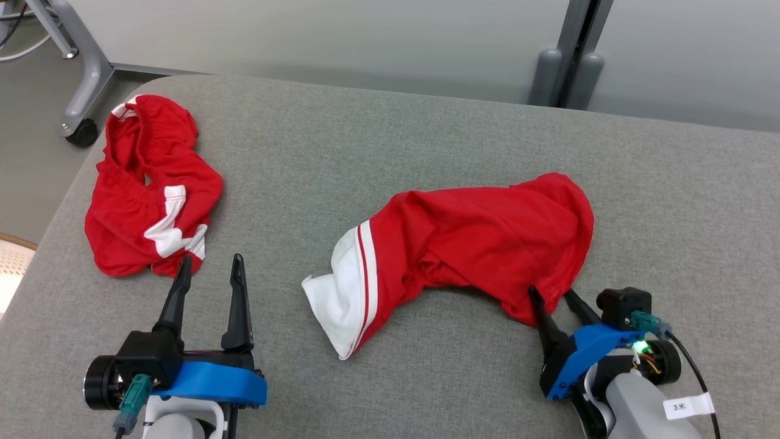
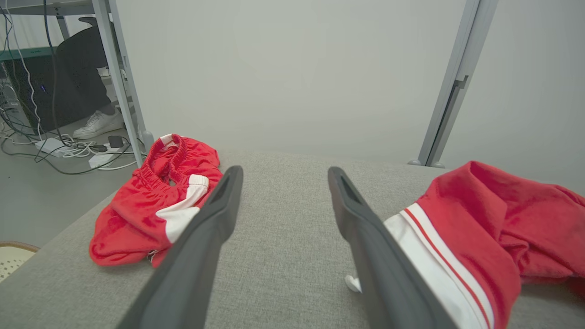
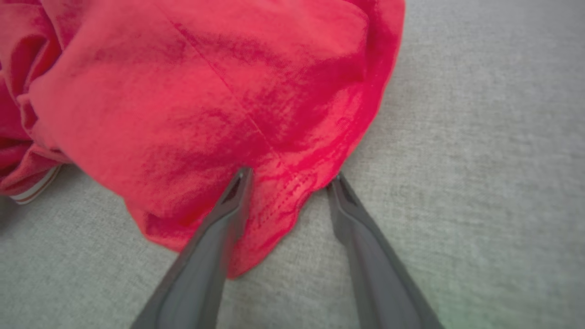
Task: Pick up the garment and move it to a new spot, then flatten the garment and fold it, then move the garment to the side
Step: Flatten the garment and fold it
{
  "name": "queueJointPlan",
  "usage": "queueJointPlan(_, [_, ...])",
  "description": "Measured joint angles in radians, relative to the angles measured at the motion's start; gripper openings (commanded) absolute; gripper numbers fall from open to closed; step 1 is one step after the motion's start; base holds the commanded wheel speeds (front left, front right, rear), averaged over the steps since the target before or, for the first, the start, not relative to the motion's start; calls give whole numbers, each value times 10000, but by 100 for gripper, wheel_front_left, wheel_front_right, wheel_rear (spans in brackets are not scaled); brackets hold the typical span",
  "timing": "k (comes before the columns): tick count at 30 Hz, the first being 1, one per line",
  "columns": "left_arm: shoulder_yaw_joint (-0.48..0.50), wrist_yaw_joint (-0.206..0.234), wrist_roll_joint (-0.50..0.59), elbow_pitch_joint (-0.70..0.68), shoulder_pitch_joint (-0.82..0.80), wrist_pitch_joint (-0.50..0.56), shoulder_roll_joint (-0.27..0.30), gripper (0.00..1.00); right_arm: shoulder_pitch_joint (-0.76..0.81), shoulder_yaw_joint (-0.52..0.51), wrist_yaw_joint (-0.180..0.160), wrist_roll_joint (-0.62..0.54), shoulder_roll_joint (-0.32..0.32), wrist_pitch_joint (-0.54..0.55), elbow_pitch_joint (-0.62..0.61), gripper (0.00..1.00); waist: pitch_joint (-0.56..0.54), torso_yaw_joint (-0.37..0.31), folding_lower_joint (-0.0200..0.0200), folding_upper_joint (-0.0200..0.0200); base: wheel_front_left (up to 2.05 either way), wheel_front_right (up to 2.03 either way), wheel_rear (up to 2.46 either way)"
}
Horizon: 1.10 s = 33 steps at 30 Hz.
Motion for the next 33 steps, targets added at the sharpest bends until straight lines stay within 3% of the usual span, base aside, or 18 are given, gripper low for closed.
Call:
queueJointPlan(8, [163, -73, 75, 132, 10, 0, -29, 100, -283, 309, 0, 410, 12, -115, 98, 0, -60, -318, 1, 0, 0, 0, 0])
queueJointPlan(23, [228, -224, 102, 504, 511, 0, -73, 100, 2197, -543, 0, -343, -1039, -138, -3427, 0, -1048, -1845, 0, 0, 0, 0, 0])
queueJointPlan(33, [268, -299, 157, 594, 653, -2, -86, 100, 3937, -2192, 0, -228, -1927, 115, -4385, 0, -1290, -2118, -1, 0, 0, 0, 0])
